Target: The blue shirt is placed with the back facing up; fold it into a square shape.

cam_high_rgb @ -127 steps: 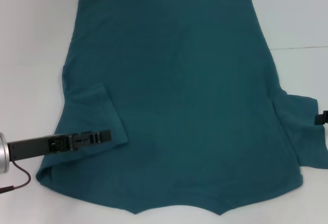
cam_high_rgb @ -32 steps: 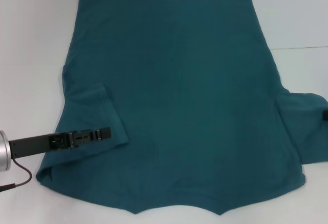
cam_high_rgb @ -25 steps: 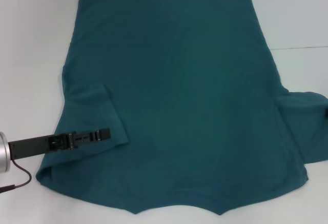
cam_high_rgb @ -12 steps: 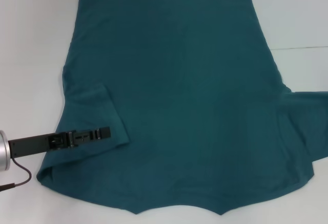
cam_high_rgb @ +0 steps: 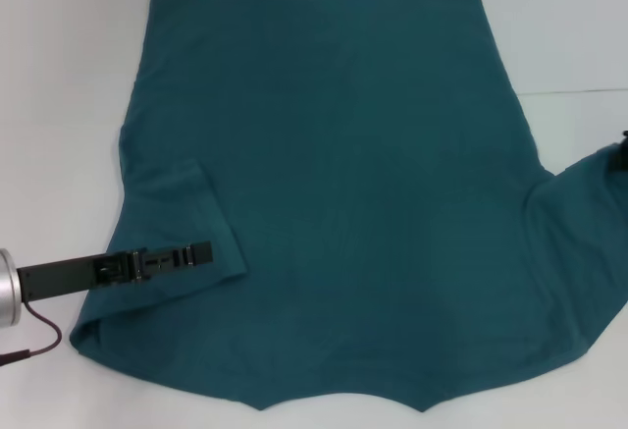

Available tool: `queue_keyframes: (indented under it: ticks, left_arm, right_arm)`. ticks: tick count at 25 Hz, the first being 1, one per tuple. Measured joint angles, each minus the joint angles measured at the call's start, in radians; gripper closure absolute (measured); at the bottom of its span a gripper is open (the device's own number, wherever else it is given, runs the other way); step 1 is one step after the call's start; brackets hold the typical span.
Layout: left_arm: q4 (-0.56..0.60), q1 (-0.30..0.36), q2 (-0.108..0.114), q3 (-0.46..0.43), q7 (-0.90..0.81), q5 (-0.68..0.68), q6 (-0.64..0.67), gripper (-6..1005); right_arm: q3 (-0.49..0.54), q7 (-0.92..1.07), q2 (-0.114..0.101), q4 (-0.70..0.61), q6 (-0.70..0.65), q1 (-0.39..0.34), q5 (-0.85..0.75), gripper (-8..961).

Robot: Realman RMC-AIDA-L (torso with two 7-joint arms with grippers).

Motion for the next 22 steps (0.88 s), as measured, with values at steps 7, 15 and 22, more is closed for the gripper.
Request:
queue_keyframes:
  ticks: [7,15,22]
  left_arm:
    - [0.000,0.000,0.000,-0.005,0.000,0.000,-0.003,187]
    - [-0.001,-0.001,-0.001,-0.016,0.000,0.000,-0.005,187]
    - [-0.001,-0.002,-0.003,-0.022,-0.003,0.000,-0.009,187]
  right_arm:
    - [-0.075,0.001,0.023,0.033,-0.120,0.073,0.005,937]
    - [-0.179,0.003,0.063,0.041,-0.130,0.135,-0.001,936]
    - [-0.242,0.091,0.062,0.049,-0.138,0.163,-0.004,935]
